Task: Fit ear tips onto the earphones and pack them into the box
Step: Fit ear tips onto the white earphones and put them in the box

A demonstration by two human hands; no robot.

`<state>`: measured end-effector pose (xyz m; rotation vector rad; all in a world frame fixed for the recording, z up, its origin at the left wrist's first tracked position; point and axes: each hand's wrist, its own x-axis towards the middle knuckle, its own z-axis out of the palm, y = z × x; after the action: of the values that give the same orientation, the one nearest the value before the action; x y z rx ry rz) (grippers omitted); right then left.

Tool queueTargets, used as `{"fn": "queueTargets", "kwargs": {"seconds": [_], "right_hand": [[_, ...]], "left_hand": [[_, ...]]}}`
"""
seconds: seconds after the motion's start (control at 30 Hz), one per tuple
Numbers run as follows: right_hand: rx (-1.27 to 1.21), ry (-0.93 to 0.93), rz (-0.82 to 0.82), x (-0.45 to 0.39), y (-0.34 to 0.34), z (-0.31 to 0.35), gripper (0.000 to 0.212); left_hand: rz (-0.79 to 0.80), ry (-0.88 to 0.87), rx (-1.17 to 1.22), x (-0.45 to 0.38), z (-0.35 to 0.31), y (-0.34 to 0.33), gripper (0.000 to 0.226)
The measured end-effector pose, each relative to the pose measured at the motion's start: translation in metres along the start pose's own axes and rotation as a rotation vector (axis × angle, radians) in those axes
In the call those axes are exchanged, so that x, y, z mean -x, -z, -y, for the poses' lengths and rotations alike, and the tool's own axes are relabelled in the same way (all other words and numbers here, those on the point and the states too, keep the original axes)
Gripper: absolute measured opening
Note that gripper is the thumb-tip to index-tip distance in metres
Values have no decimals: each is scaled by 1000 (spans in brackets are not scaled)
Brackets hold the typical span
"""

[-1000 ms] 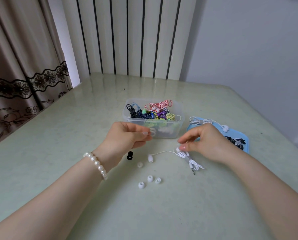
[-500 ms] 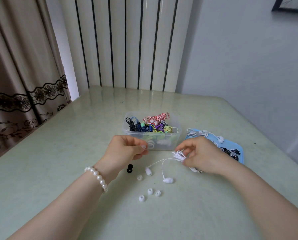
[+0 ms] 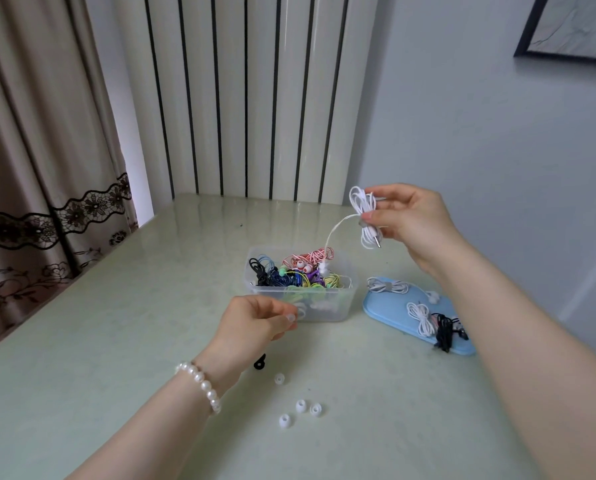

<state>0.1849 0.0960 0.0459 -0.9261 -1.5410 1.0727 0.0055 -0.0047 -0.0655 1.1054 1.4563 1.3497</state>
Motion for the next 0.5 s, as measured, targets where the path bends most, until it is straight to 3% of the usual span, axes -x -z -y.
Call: {"fn": "queueTargets", "kwargs": {"seconds": [0.3,0.5], "right_hand": [[154,-86,36,-14,-27,-42,40],[492,-34,209,-8,-43,-64,37]], "left_hand": [[6,-7,-11,-1,1,0,17],[16,-10,-19,0,2,-2,18]]}}
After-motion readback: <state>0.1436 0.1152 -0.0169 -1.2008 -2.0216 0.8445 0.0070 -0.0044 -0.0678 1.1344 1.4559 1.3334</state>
